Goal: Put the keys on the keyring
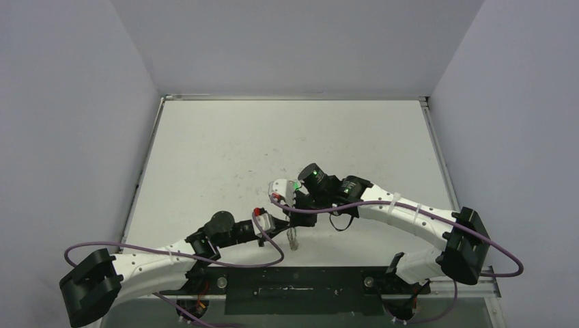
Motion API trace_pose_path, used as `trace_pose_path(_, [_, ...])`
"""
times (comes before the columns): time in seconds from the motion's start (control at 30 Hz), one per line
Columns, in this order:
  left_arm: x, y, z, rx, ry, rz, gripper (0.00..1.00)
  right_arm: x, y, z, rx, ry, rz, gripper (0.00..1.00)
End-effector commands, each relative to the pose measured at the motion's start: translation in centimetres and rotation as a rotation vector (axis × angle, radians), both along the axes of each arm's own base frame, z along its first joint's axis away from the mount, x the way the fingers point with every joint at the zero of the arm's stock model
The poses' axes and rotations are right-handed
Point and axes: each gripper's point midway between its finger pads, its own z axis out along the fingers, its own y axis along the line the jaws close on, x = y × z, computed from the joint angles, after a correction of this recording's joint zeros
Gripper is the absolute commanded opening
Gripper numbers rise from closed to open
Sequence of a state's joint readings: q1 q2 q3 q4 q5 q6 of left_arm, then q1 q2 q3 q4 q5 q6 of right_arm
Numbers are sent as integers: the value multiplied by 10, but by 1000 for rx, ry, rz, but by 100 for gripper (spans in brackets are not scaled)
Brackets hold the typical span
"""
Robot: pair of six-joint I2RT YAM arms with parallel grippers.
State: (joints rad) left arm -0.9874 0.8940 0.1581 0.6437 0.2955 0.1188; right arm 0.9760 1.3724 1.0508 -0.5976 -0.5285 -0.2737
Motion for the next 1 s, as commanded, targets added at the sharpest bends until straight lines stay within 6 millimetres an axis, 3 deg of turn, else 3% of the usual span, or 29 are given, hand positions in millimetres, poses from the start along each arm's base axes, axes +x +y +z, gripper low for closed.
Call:
trace_pose_path(0.0, [-1, -6, 23, -48, -40, -20, 15, 7, 18, 34, 132, -63, 10, 0])
trace_pose_path(0.07, [0, -6, 22, -45, -40, -18, 23, 8, 19, 37, 141, -73, 9, 0])
trace_pose_path(0.17, [-1, -7, 24, -52, -47, -21, 25, 9, 19, 41, 148, -80, 5, 0])
trace_pose_path(0.53, [-1, -9, 27, -69, -59, -28, 0, 7, 17, 29, 117, -57, 7, 0])
trace_pose_path(0.7, [-2, -8, 28, -78, -54, -25, 0, 9, 18, 31, 121, -68, 0, 0])
trace_pose_path(0.77, [-1, -7, 28, -86, -50, -14, 0, 14, 18, 32, 119, -84, -20, 11])
trace_pose_path(0.87, [1, -4, 30, -110, -46, 7, 0, 19, 18, 38, 144, -87, -57, 38])
trace_pose_path(0.97, [3, -1, 32, -131, -46, 30, 0, 21, 19, 50, 221, -94, -74, 50])
